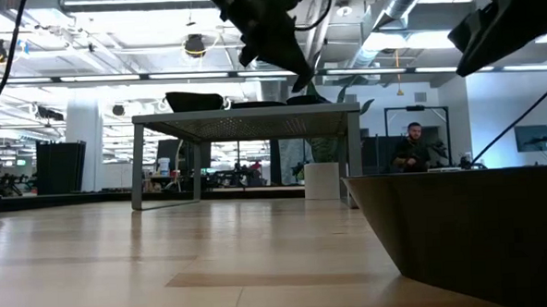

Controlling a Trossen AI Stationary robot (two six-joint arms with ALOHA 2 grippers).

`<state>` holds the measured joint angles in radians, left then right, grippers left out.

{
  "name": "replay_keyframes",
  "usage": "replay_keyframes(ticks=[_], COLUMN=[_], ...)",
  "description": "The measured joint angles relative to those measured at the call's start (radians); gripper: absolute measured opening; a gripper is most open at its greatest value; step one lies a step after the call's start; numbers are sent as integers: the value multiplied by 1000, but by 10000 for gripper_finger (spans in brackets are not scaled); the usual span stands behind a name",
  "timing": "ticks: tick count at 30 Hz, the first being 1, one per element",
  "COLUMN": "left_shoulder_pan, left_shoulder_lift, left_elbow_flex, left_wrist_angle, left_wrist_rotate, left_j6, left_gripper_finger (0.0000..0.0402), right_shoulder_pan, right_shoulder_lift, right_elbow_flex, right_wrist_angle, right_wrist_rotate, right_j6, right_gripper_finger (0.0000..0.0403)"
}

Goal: Pick & Place Mini shaped plates
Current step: Stack the black drop shaped plate on top of the black drop shaped plates on the shelf

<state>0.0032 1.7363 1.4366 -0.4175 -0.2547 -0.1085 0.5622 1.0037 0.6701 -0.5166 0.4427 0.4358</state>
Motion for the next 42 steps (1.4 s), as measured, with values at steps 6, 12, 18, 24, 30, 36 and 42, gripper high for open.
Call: replay_keyframes(ticks=[6, 12, 18, 24, 30, 36, 42], left_shoulder_pan=[-6, -7, -2, -2, -1, -18, -52], left_shoulder_lift=[0, 0, 0, 0, -1, -12, -56], left_elbow_flex=[-59, -98, -98, -98, -98, -99, -99], left_wrist_angle=[14, 89, 106, 114, 139, 148, 104], left_wrist_rotate=[-6, -15, -15, -14, -15, -15, -203], left_j6=[26, 26, 26, 23, 16, -28, 6], left_gripper_finger=[9, 12, 24, 39, 54, 54, 33], right_shoulder_pan=[0, -1, -1, -1, -2, -2, -2], right_shoulder_lift=[32, 46, 45, 45, 45, 45, 45], right_elbow_flex=[0, 0, 0, 0, 0, 0, 0], right_wrist_angle=[0, 2, 1, 1, 1, 1, 12], right_wrist_rotate=[0, 0, 0, 2, 3, 3, 3], right_j6=[-28, -68, -73, -121, -132, -132, -131], right_gripper_finger=[81, 81, 81, 81, 81, 81, 81])
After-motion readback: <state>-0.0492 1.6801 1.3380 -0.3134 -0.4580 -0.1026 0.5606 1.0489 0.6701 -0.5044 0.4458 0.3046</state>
